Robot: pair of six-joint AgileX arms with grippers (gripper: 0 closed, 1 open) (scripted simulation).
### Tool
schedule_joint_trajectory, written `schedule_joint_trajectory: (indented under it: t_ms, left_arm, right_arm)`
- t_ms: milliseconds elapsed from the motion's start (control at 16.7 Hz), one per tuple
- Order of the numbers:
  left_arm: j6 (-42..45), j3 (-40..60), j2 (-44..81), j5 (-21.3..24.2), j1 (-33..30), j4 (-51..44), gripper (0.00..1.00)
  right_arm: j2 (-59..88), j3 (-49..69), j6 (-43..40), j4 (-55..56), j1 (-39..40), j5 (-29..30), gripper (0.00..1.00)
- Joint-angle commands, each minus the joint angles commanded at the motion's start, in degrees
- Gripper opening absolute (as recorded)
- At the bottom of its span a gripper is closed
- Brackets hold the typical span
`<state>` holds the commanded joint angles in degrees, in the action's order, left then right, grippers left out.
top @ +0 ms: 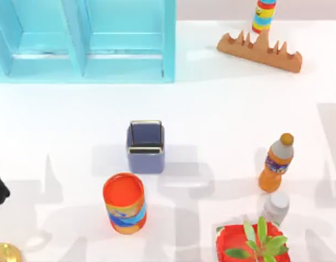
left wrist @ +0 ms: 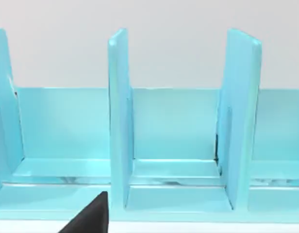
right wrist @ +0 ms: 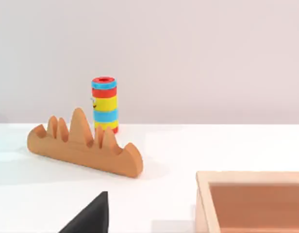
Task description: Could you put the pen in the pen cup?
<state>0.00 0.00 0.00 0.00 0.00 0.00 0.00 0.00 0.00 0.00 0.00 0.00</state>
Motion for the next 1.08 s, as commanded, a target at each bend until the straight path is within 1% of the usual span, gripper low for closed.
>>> schedule_joint_trajectory:
  t_ms: [60,120,240,360,480,660,840,960,1080]
  left_arm:
    - [0.0,2.3,-0.8,0.0,0.0,0.2,1.00]
    - [0.0,2.3,-0.8,0.0,0.0,0.2,1.00]
    - [-0.9,4.0,1.0,1.7,1.0,-0.5,1.00]
    - [-2.7,8.1,5.2,5.4,3.3,-2.3,1.00]
    - [-5.2,14.4,11.7,10.5,6.6,-5.0,1.00]
    - [-9.7,26.2,25.7,18.9,12.7,-10.1,1.00]
    - [-14.4,38.7,43.6,26.4,19.3,-16.0,1.00]
    - [-17.5,46.7,57.1,30.3,23.7,-20.1,1.00]
    - [-20.4,54.2,70.7,33.1,28.0,-24.1,1.00]
  right_arm:
    - [0.0,0.0,0.0,0.0,0.0,0.0,1.00]
    - [0.0,0.0,0.0,0.0,0.0,0.0,1.00]
    - [0.0,0.0,0.0,0.0,0.0,0.0,1.00]
    - [0.0,0.0,0.0,0.0,0.0,0.0,1.00]
    - [0.0,0.0,0.0,0.0,0.0,0.0,1.00]
    - [0.0,0.0,0.0,0.0,0.0,0.0,1.00]
    - [0.0,0.0,0.0,0.0,0.0,0.0,1.00]
    - [0.0,0.0,0.0,0.0,0.0,0.0,1.00]
    - [0.0,0.0,0.0,0.0,0.0,0.0,1.00]
